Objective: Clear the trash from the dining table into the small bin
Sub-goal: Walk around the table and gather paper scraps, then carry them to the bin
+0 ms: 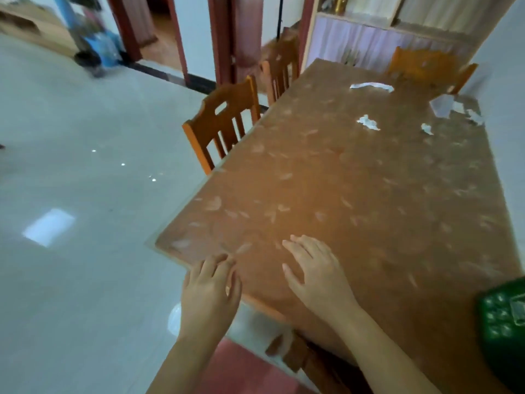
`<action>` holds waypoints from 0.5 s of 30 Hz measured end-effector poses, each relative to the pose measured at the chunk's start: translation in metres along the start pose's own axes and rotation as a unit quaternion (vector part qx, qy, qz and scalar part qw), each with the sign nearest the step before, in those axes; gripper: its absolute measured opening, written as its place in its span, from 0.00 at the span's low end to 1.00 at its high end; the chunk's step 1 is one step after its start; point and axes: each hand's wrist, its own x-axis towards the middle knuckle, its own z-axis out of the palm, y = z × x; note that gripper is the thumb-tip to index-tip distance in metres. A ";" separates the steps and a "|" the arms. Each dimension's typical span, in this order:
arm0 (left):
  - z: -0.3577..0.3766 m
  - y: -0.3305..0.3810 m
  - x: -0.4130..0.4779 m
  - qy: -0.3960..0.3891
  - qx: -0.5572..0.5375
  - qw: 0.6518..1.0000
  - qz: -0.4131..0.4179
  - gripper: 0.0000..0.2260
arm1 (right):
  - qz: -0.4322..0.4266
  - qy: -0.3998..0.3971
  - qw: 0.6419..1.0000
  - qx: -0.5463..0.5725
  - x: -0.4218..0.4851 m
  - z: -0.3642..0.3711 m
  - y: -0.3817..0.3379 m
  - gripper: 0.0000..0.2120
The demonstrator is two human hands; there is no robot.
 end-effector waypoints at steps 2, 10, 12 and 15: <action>-0.027 -0.044 0.000 0.015 0.007 1.000 -0.021 0.15 | -0.023 -0.008 1.000 0.013 0.024 0.024 -0.043 0.18; -0.121 -0.217 -0.002 0.067 0.066 0.989 -0.114 0.11 | -0.109 -0.013 0.992 0.066 0.110 0.123 -0.214 0.18; -0.136 -0.249 0.000 0.073 0.079 0.984 -0.144 0.08 | -0.123 -0.032 0.988 0.088 0.130 0.141 -0.242 0.17; -0.147 -0.287 0.009 0.080 0.091 0.977 -0.174 0.07 | -0.140 -0.056 0.984 0.093 0.158 0.164 -0.268 0.17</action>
